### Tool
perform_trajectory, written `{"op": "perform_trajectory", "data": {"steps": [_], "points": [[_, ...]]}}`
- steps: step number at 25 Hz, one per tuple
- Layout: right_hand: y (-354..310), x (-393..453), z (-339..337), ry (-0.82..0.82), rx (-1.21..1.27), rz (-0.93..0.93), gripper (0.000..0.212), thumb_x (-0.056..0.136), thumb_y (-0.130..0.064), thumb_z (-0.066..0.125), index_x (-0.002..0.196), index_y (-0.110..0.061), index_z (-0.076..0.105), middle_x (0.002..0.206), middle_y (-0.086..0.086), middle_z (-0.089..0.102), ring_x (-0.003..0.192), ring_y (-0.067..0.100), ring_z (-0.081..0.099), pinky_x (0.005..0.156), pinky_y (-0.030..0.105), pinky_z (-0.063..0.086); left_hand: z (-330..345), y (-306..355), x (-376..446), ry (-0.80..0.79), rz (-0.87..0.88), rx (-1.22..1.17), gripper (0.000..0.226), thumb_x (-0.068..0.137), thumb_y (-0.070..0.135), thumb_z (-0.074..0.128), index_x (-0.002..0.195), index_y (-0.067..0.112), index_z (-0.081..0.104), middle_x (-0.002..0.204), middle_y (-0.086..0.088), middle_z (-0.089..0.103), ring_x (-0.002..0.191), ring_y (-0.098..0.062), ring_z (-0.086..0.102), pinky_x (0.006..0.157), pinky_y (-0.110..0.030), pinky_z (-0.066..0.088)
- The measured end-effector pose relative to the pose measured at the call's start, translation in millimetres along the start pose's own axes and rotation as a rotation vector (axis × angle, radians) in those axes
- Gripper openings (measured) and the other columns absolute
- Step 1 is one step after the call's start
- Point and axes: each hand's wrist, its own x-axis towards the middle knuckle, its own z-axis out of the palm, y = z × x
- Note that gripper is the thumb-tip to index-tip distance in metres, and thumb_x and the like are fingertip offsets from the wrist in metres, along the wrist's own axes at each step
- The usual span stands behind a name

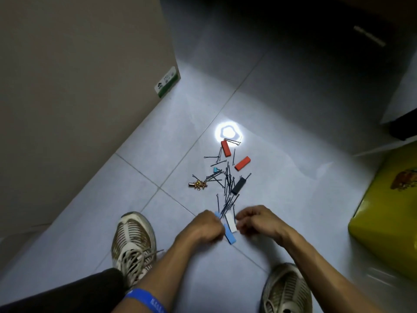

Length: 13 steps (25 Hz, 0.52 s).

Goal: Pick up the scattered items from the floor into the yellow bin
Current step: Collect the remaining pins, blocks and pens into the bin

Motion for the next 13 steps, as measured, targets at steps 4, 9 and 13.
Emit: {"op": "perform_trajectory", "data": {"steps": [4,9,13], "points": [[-5,3,-3,0.274,0.054,-0.097,0.025,0.081,0.004,0.053,0.076,-0.009,0.075,0.071,0.007,0.074,0.062,0.018,0.065,0.06,0.029,0.052,-17,4,7,0.205,0.072,-0.355,0.019,0.084,0.014,0.06,0.088,0.028,0.071,0.097,0.003,0.073,0.091,-0.015,0.068,0.091,-0.033,0.054],[1,-5,26,-0.126,-0.122,0.051,0.02,0.083,-0.001,0.058,0.086,-0.014,0.073,0.09,0.01,0.074,0.078,0.021,0.067,0.076,0.033,0.055,-25,-10,5,0.663,0.159,-0.261,0.017,0.089,0.015,0.053,0.095,0.024,0.066,0.103,0.005,0.069,0.091,-0.015,0.062,0.078,-0.025,0.047],[-27,7,18,0.084,0.123,-0.082,0.025,0.078,0.003,0.055,0.078,-0.015,0.072,0.085,0.018,0.074,0.066,0.021,0.064,0.06,0.029,0.051,-39,-3,14,0.838,0.242,0.217,0.039,0.089,0.022,0.055,0.128,0.025,0.05,0.122,0.001,0.052,0.107,-0.018,0.048,0.086,-0.031,0.043]]}}
